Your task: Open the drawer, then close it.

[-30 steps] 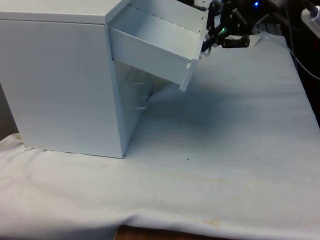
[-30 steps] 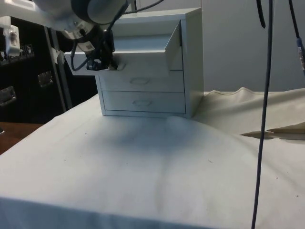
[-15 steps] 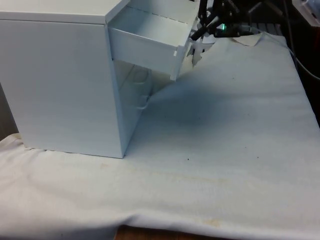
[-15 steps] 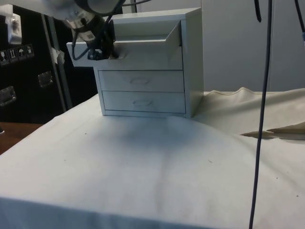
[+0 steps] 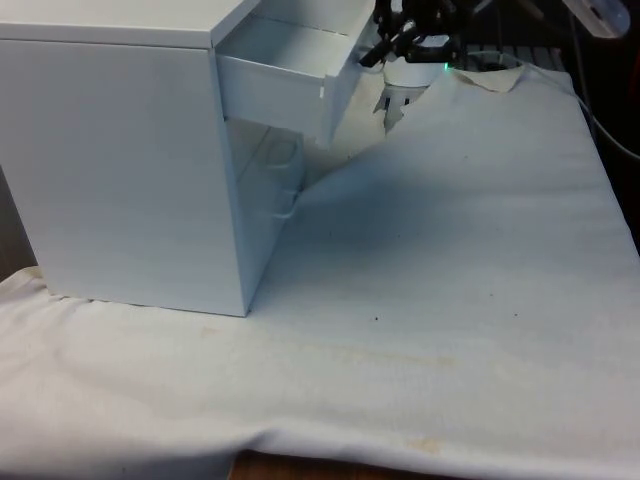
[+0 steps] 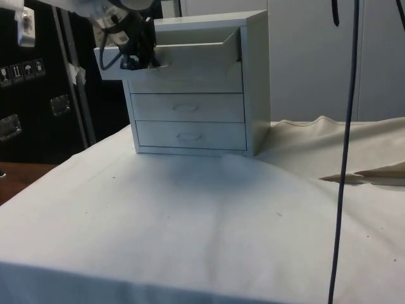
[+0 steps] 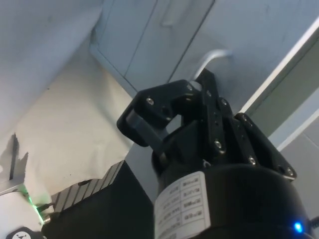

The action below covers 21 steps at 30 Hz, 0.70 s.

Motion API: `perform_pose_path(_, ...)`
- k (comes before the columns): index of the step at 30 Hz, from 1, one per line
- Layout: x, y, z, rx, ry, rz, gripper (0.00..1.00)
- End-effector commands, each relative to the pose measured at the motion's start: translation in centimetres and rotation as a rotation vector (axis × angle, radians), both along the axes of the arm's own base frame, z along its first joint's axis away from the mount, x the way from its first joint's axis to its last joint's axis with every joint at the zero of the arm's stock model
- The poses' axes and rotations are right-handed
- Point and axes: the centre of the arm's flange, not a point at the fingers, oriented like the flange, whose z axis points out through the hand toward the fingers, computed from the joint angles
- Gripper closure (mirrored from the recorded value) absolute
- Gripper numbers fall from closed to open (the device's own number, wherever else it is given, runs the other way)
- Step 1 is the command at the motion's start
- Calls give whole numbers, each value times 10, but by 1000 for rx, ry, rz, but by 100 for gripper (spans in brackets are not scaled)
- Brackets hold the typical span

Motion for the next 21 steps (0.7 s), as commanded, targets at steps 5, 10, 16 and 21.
perform_pose_path(5, 0, -8, 5, 1, -2, -7, 100)
perform_pose_path(10, 2, -22, 11, 2, -5, -4, 100)
perform_pose_path(16, 2, -35, 13, 1, -4, -14, 100)
perform_pose_path(21, 2, -40, 14, -3, 5, -33, 100)
